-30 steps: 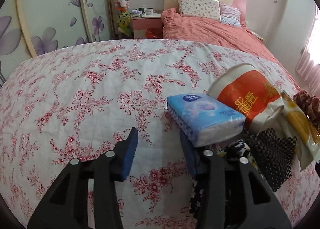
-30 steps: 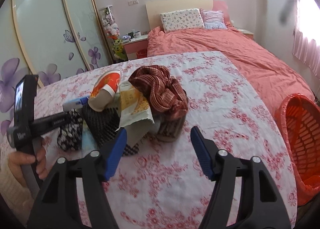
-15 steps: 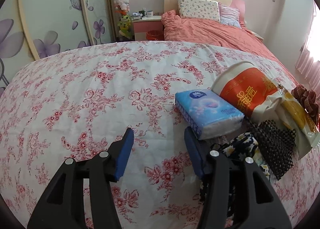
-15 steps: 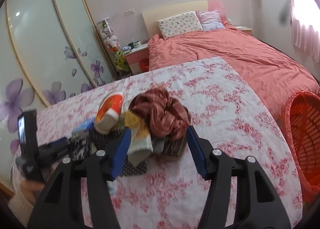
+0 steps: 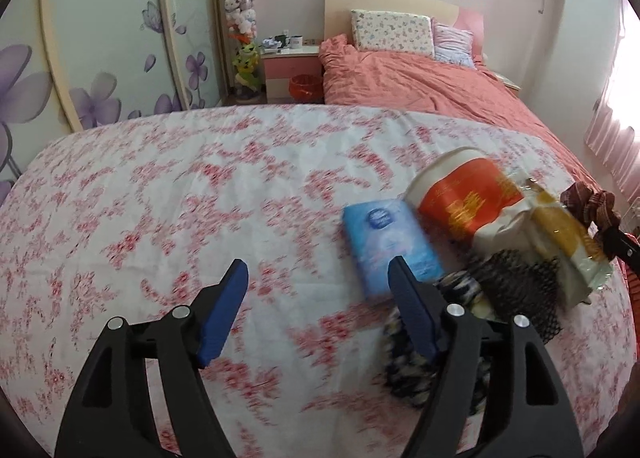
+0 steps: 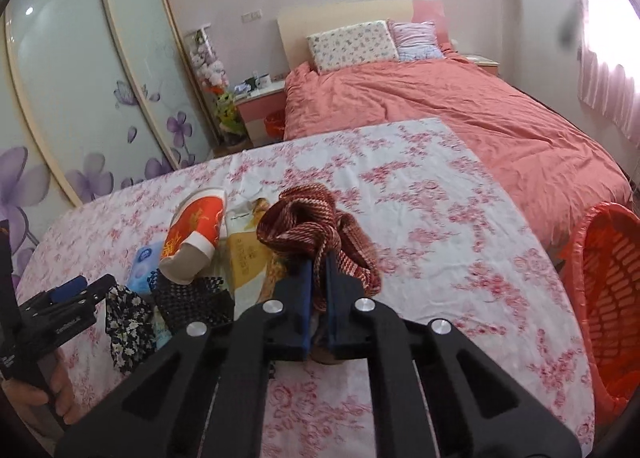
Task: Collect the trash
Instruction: 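Grasp the blue Vinda tissue pack with the left tool while the right grasps the red-checked cloth, then carry both items to the orange basket and open both tools inside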
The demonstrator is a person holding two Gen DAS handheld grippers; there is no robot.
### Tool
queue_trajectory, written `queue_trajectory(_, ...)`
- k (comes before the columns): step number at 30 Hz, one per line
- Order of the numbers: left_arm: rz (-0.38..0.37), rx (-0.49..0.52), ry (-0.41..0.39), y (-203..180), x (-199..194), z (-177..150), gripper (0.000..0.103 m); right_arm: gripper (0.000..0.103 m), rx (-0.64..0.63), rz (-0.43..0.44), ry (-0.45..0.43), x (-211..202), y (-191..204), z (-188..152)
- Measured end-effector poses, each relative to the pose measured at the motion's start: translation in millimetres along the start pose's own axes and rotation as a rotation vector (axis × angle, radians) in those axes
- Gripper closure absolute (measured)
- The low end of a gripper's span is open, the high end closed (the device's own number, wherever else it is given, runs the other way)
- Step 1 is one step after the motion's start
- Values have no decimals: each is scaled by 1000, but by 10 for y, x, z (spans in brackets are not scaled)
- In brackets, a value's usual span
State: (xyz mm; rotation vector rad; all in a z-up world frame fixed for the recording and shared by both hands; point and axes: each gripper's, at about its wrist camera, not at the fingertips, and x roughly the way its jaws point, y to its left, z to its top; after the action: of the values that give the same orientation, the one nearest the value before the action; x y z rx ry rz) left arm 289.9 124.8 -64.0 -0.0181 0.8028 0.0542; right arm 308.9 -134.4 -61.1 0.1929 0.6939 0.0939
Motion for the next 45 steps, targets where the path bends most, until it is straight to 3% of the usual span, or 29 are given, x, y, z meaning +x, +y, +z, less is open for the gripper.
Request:
queue_trajectory(8,-4,6,72,-318,343,113,31,97,29,-50,-1,-77,-298,-61)
queue_trajectory(12,37,36,94,-457,456,99,31,97,36,-50,2,-64,-352,-75)
queue_trajectory(16,32,-13,125,-426,531,106,31,97,35,-44,8,-61,-358,-96)
queue_trajectory(18,45,-17,119,-427,534,94,39,97,32,-40,10,-56,-357,-115)
queue_trajectory(19,40,-11,113,-431,518,89,49,97,31,-39,11,-56,-351,-122)
queue_trajectory(20,39,-6,112,-435,505,87,50,97,30,-38,11,-56,-334,-127)
queue_trajectory(35,35,-7,17,-250,-1,203,51,97,21,-14,-65,-499,-254,-30)
queue_trajectory(45,-6,48,-54,-562,-491,292,51,97,27,-13,-146,-1006,-300,51)
